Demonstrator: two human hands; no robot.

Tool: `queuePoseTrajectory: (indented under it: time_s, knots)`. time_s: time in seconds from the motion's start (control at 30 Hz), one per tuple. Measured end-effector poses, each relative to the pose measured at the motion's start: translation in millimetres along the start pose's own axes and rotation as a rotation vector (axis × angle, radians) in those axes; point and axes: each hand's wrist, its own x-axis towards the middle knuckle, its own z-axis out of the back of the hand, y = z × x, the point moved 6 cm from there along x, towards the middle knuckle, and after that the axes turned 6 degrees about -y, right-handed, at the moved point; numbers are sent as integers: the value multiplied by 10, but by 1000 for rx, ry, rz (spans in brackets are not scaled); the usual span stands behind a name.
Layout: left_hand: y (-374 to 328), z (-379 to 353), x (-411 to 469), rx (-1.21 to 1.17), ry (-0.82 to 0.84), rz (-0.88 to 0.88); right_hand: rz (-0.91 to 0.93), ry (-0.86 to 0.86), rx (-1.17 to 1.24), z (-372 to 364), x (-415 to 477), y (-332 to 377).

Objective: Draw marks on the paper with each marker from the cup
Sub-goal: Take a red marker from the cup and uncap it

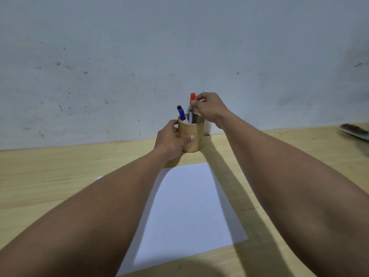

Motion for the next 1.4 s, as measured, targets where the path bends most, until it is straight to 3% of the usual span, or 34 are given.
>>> queuePoseTrajectory:
  time_s: [0.5, 0.83, 1.17, 1.4]
  knots:
    - [-320, 179, -278, 211, 34, 86, 212, -110, -38, 293, -409, 656]
    - [-803, 1057, -626, 93, -158, 6, 245, -67, 23, 85, -964, 1082]
    - [-909, 1600, -938, 35, -196, -42, 246, -12, 116, -34, -1391, 1476]
    - [-834, 1837, -1083, 7, -181, -18, 195, 144, 115, -210, -1606, 1441]
